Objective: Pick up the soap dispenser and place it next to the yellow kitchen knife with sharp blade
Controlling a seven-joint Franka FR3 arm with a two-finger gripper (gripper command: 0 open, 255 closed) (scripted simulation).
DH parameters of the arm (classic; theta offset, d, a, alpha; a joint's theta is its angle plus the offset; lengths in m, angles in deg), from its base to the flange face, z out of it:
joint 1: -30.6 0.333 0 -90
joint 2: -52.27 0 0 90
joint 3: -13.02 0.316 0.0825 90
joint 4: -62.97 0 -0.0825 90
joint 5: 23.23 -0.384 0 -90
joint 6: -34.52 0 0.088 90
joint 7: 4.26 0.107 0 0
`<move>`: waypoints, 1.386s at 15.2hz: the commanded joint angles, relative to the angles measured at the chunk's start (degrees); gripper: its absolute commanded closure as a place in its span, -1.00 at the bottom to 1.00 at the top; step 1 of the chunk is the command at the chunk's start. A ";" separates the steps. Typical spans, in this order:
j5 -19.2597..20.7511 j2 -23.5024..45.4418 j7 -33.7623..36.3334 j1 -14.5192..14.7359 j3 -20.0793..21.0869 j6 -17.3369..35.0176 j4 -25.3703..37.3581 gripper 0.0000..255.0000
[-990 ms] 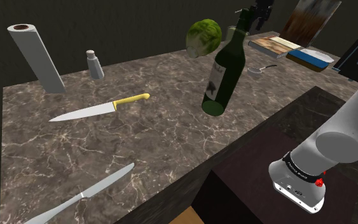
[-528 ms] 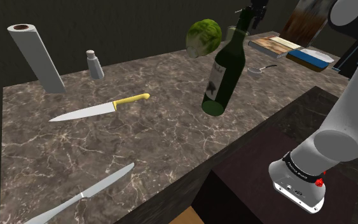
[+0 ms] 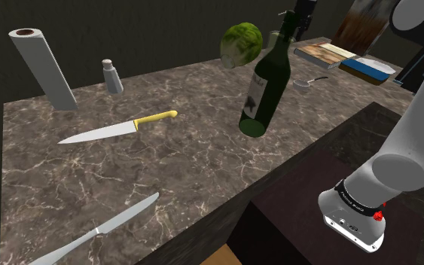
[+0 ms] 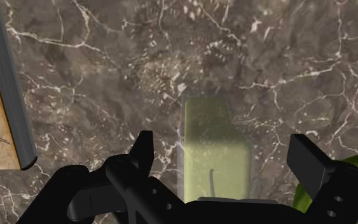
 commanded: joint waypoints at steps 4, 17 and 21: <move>0.00 0.00 -0.02 0.00 0.00 0.08 -0.08 -1.00; -0.11 0.33 0.03 -0.24 -0.06 -2.36 2.70 1.00; -0.37 1.07 0.05 -0.67 -0.13 -5.79 6.82 1.00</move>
